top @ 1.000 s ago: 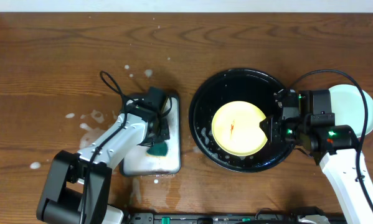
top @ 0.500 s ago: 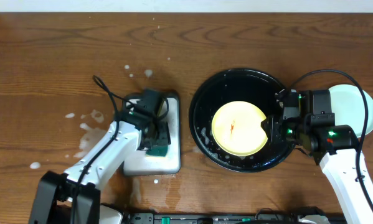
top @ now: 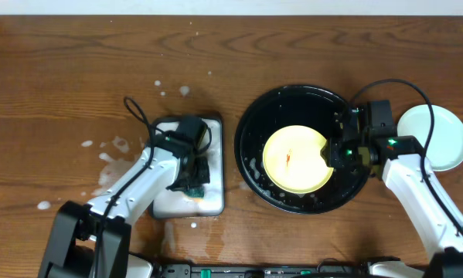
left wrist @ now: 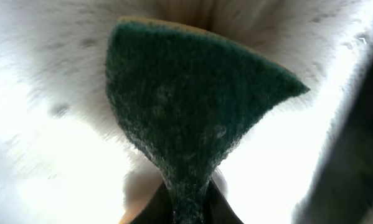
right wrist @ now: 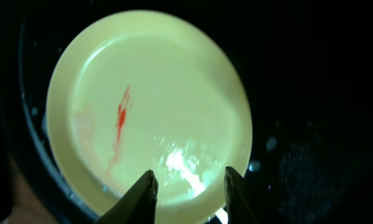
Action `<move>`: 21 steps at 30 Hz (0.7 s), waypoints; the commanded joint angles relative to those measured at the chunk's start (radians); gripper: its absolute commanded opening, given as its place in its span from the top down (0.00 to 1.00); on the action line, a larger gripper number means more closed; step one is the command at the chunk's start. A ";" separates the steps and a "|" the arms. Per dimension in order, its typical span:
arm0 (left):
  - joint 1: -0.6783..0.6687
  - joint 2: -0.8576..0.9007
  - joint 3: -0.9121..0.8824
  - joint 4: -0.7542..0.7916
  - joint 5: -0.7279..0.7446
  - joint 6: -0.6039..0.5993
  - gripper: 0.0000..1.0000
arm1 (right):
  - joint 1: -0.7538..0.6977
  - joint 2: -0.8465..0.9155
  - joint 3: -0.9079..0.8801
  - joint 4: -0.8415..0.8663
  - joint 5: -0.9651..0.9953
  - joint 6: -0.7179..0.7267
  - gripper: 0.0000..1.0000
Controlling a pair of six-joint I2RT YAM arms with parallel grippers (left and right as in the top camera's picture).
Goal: Clean dirty plates on tray and stack at the side
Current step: 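Pick the sponge from the foam tray with left gripper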
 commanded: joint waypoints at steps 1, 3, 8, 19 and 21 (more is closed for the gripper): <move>-0.006 -0.004 0.162 -0.084 -0.018 0.046 0.93 | -0.035 0.042 0.008 0.022 0.006 0.007 0.69; -0.018 -0.004 0.246 -0.140 -0.007 0.049 0.92 | -0.055 0.074 0.008 0.036 0.006 0.006 0.73; -0.088 -0.004 0.367 -0.117 0.138 0.048 0.92 | -0.063 0.165 0.008 0.048 -0.001 0.006 0.70; -0.317 0.082 0.369 0.231 0.194 -0.063 0.92 | -0.059 0.288 0.008 0.077 -0.026 -0.003 0.99; -0.351 0.133 0.369 0.287 0.194 -0.092 0.92 | -0.052 0.288 0.008 0.078 -0.040 -0.014 0.99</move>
